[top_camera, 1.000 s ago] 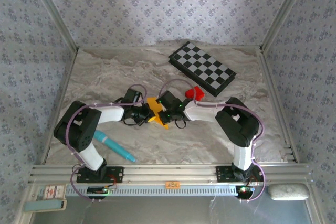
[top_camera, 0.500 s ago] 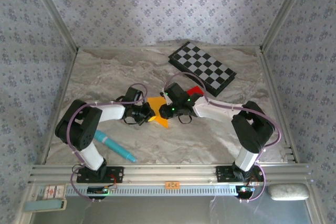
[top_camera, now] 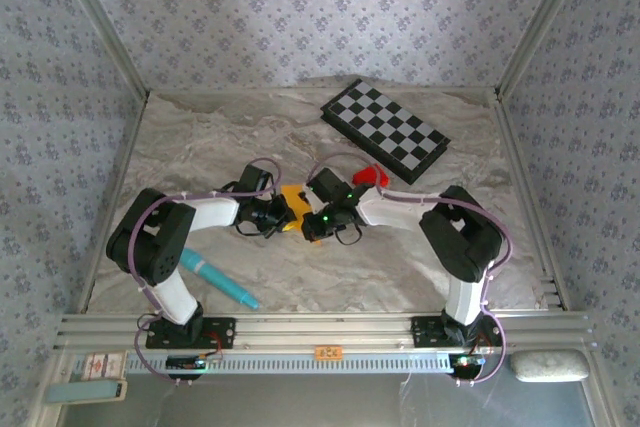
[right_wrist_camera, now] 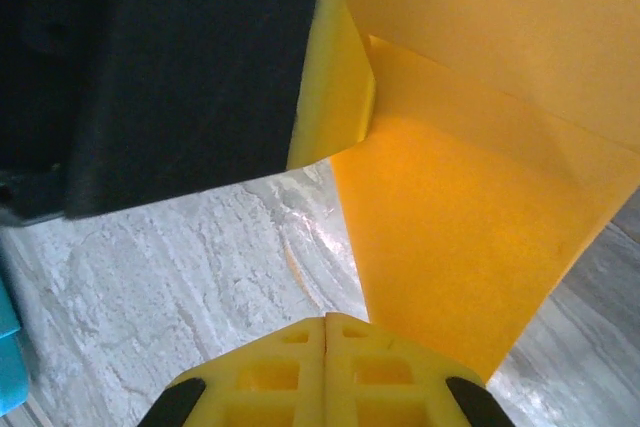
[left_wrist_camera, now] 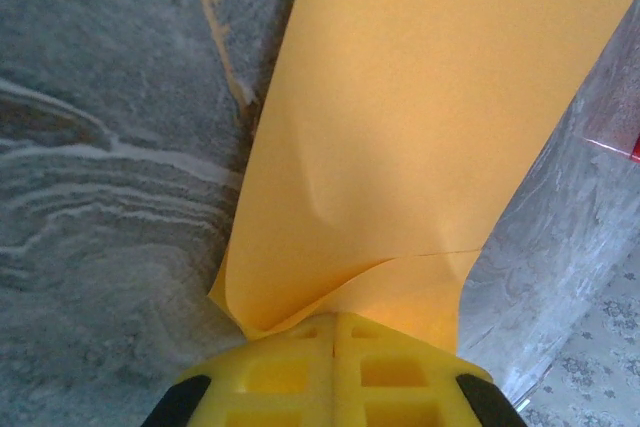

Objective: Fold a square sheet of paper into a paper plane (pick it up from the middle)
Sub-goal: Third fold the triangle at the center of the table.

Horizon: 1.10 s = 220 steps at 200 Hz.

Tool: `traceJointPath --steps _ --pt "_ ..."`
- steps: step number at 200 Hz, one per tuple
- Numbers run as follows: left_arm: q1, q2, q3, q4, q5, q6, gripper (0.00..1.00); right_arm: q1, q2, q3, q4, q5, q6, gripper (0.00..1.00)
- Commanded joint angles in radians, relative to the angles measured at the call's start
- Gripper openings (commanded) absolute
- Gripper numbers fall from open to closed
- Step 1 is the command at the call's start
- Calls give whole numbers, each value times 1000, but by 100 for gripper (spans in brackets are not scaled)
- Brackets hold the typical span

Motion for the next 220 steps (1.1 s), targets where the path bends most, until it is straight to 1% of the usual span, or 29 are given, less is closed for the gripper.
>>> traceJointPath --steps 1,41,220 --pt "-9 48 -12 -93 -53 -4 4 7 28 50 -41 5 14 4" --pt "-10 49 -9 -93 -49 2 4 2 56 72 -71 41 23 3" --pt "-11 54 9 -120 -59 19 4 -10 102 45 -126 80 44 3"
